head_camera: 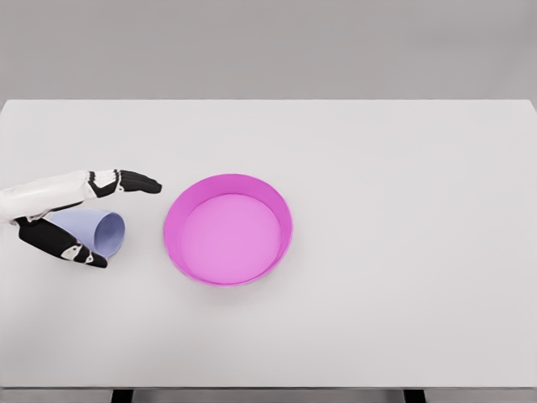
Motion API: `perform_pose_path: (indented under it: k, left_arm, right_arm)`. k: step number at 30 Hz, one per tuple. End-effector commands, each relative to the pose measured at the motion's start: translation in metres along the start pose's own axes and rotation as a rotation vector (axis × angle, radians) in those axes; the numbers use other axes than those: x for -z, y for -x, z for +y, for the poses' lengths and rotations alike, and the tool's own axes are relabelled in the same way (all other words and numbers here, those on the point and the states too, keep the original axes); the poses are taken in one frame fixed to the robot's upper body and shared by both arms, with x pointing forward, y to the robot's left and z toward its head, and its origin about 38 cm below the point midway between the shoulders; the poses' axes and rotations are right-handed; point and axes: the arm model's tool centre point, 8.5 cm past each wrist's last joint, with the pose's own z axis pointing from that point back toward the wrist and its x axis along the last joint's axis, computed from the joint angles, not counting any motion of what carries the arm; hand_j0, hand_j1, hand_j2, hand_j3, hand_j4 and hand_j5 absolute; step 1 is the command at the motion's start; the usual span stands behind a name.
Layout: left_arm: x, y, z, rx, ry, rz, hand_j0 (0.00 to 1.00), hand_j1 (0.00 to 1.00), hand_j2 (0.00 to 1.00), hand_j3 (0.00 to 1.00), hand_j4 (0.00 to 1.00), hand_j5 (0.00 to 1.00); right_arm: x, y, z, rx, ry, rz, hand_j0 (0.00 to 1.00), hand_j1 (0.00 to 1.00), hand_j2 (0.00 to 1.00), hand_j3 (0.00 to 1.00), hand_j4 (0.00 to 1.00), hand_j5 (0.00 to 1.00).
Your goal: Flip the cup with left arm and place it on the plate
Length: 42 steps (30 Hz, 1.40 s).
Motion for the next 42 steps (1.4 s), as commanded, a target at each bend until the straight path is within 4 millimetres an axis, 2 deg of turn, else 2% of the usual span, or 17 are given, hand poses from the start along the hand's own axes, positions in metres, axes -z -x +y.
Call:
perform_pose_path:
  k: [1,6,10,16,21,25,30,42]
  left_arm:
    - [0.0,-0.001,0.0,-0.006,-0.003,-0.003,1.0,1.0,1.0,1.0,1.0,1.0]
    - [-0.008,0.004,0.002,0.003,0.009,0.039,1.0,1.0,1.0,1.0,1.0,1.0]
    - [-0.034,0.04,-0.001,0.039,0.039,0.204,1.0,1.0,1.0,1.0,1.0,1.0]
    - [-0.033,0.048,-0.018,0.023,0.073,0.227,1.0,1.0,1.0,1.0,1.0,1.0]
    - [-0.036,0.052,-0.015,-0.066,0.022,0.239,1.0,1.0,1.0,1.0,1.0,1.0]
    - [-0.051,0.071,-0.012,-0.107,-0.01,0.333,1.0,1.0,1.0,1.0,1.0,1.0]
    - [-0.044,0.089,-0.024,-0.141,0.005,0.438,1.0,1.0,1.0,1.0,1.0,1.0]
    - [-0.034,0.092,-0.035,-0.122,0.041,0.437,1.0,1.0,1.0,1.0,1.0,1.0]
  right_arm:
    - [0.0,0.0,0.0,-0.001,0.0,-0.001,1.0,1.0,1.0,1.0,1.0,1.0]
    - [0.0,0.003,0.0,0.003,0.0,0.005,1.0,1.0,1.0,1.0,1.0,1.0]
    - [0.0,0.003,0.0,0.001,0.0,0.007,1.0,1.0,1.0,1.0,1.0,1.0]
    - [0.0,0.003,0.0,0.003,0.0,0.007,1.0,1.0,1.0,1.0,1.0,1.0]
    - [0.0,0.003,0.0,0.003,0.0,0.007,1.0,1.0,1.0,1.0,1.0,1.0]
    - [0.0,0.003,0.0,0.003,0.0,0.007,1.0,1.0,1.0,1.0,1.0,1.0]
    - [0.0,0.003,0.0,0.003,0.0,0.007,1.0,1.0,1.0,1.0,1.0,1.0]
    - [0.0,0.003,0.0,0.003,0.0,0.007,1.0,1.0,1.0,1.0,1.0,1.0]
